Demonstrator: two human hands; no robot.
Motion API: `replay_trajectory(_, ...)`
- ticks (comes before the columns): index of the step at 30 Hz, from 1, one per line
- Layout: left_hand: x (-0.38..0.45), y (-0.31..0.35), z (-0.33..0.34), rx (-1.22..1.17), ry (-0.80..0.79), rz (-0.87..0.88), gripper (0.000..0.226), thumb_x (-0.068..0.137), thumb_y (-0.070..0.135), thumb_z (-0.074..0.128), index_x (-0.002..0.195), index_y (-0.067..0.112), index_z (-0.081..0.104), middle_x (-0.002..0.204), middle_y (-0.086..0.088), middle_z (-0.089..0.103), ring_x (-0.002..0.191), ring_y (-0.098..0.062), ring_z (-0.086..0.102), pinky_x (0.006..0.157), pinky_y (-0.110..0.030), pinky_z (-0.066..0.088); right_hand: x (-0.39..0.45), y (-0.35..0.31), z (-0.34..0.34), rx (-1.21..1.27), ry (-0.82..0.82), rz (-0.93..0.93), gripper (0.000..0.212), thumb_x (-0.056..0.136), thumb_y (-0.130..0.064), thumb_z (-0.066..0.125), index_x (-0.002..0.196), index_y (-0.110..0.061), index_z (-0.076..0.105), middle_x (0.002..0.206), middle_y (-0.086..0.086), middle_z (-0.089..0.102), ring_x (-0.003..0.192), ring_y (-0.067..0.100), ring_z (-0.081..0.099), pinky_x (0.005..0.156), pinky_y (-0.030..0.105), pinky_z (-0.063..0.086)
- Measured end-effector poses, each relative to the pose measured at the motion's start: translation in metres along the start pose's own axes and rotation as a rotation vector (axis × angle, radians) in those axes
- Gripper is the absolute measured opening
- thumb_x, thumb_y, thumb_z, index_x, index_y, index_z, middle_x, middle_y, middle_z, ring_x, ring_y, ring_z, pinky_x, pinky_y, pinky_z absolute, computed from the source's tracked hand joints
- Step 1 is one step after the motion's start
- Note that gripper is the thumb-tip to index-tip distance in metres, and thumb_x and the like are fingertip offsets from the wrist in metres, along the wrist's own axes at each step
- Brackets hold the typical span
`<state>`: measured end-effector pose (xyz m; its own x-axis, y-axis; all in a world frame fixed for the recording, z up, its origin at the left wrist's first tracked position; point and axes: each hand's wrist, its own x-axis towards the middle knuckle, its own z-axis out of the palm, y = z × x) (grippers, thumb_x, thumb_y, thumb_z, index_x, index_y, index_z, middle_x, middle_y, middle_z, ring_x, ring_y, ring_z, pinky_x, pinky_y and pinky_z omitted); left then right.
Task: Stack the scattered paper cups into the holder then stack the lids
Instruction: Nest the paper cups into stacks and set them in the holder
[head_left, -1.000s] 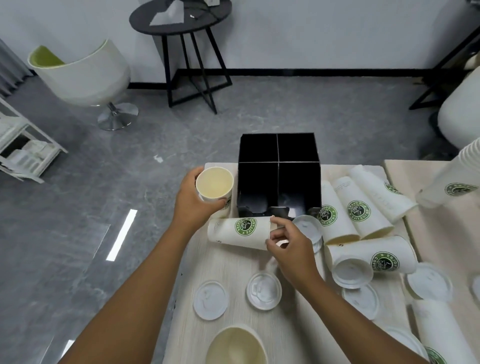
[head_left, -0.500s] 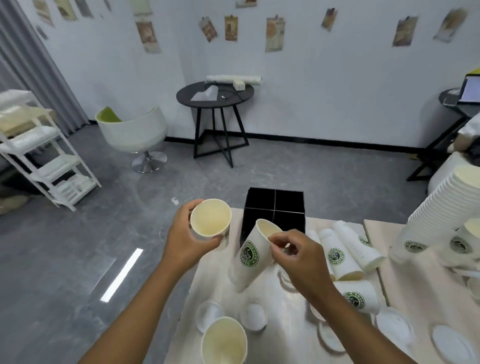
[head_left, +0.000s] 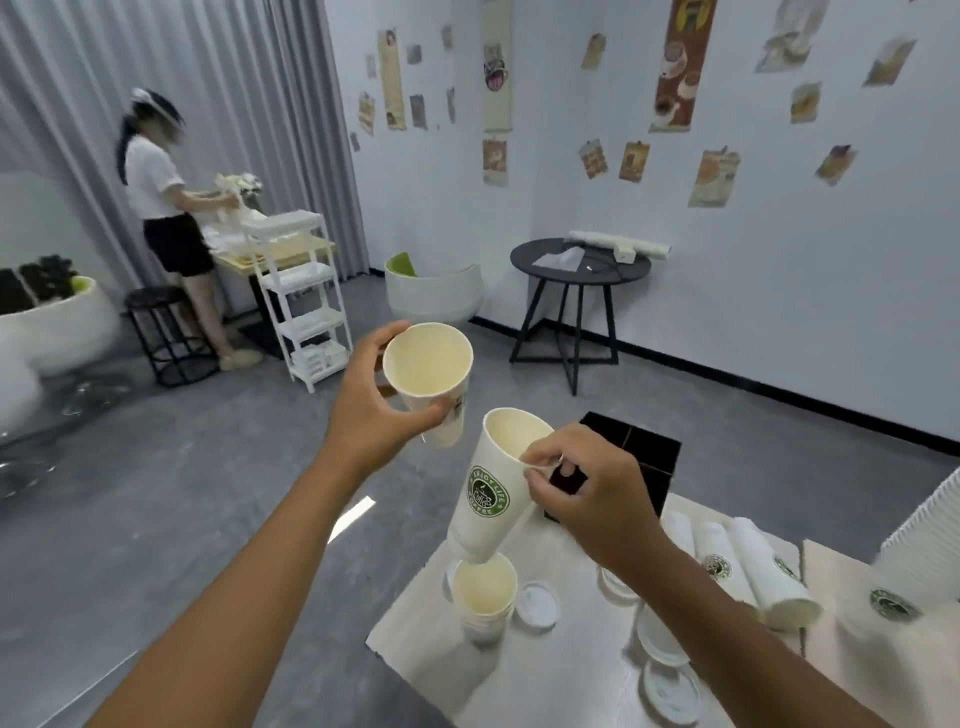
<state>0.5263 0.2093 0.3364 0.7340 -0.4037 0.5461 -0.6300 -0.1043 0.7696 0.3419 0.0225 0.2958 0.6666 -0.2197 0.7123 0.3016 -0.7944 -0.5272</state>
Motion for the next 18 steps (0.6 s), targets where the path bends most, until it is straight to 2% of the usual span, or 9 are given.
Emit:
replay_trajectory(3,-0.020,0.014,-0.007,-0.004,0.022,-0.005,0.090,0.061,0.024,0.095,0.141,0.030,0.052,0.141,0.015,0.055,0.126,-0.006,0.055,0.093,-0.021,0.050,-0.017,-0.002,0.011,-0.015,-0.022,-0.009,0.010,0.078,-0.009,0.073,0.088,-0.011,0.073,0.087,-0.006,0.066,0.080,0.006,0.059,0.072,0.014,0.045)
replay_trajectory(7,-0.039,0.027,-0.012,-0.007,0.033,-0.029,0.094,0.055,0.040,0.089,0.141,0.033,0.052,0.141,0.017,0.056,0.127,-0.007,0.055,0.093,-0.025,0.051,-0.031,0.003,0.021,-0.058,-0.028,-0.009,0.010,0.077,-0.005,0.074,0.087,-0.008,0.073,0.088,-0.001,0.066,0.081,0.017,0.063,0.071,0.022,0.049)
replay_trajectory(10,-0.051,0.034,-0.016,-0.020,0.065,-0.045,0.095,0.054,0.045,0.088,0.141,0.034,0.052,0.141,0.016,0.056,0.128,-0.008,0.055,0.095,-0.031,0.054,-0.039,0.010,0.025,-0.076,-0.047,0.004,0.016,0.076,0.001,0.077,0.087,-0.008,0.072,0.089,-0.002,0.066,0.084,0.017,0.061,0.076,0.016,0.047)
replay_trajectory(15,-0.059,0.038,-0.020,-0.022,0.106,-0.060,0.092,0.059,0.038,0.092,0.141,0.033,0.052,0.141,0.017,0.056,0.129,-0.009,0.055,0.096,-0.035,0.056,-0.047,0.023,0.035,-0.103,-0.139,0.022,0.018,0.077,0.002,0.079,0.088,-0.011,0.072,0.089,-0.006,0.064,0.087,0.013,0.057,0.081,0.009,0.040)
replay_trajectory(18,-0.058,0.037,-0.016,-0.020,0.110,-0.069,0.090,0.065,0.022,0.097,0.142,0.030,0.051,0.141,0.015,0.055,0.128,-0.009,0.054,0.096,-0.033,0.056,-0.048,0.028,0.043,-0.095,-0.210,0.043,0.016,0.080,-0.002,0.077,0.089,-0.014,0.072,0.092,-0.012,0.060,0.091,0.013,0.055,0.083,0.009,0.038)
